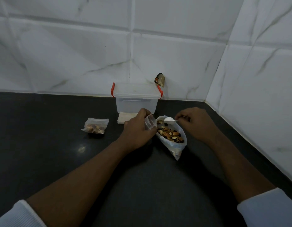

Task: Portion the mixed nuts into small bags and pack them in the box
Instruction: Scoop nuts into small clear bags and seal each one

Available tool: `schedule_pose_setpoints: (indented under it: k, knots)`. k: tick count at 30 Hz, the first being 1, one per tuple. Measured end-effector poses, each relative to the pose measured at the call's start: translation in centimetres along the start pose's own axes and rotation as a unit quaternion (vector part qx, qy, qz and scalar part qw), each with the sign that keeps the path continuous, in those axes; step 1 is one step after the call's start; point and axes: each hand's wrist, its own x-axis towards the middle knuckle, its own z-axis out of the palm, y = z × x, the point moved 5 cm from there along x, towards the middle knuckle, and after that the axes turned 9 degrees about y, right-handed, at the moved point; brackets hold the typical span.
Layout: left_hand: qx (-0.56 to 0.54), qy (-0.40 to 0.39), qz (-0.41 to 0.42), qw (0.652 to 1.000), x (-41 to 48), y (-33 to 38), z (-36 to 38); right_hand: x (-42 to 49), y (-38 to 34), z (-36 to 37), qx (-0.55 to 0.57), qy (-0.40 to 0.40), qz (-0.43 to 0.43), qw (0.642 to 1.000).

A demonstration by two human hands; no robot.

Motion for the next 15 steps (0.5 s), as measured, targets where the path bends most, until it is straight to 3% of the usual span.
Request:
schedule_pose_setpoints:
  k: [7, 15]
  knots:
    - [0.004, -0.001, 0.002, 1.0, -0.1, 0.0, 0.0, 0.1, 0.3, 2.6, -0.047, -0.036, -0.041, 0.997]
    - [0.006, -0.012, -0.002, 1.0, -0.1, 0.1, 0.1, 0.1, 0.6, 1.5, -0.035, -0.019, 0.003, 0.999]
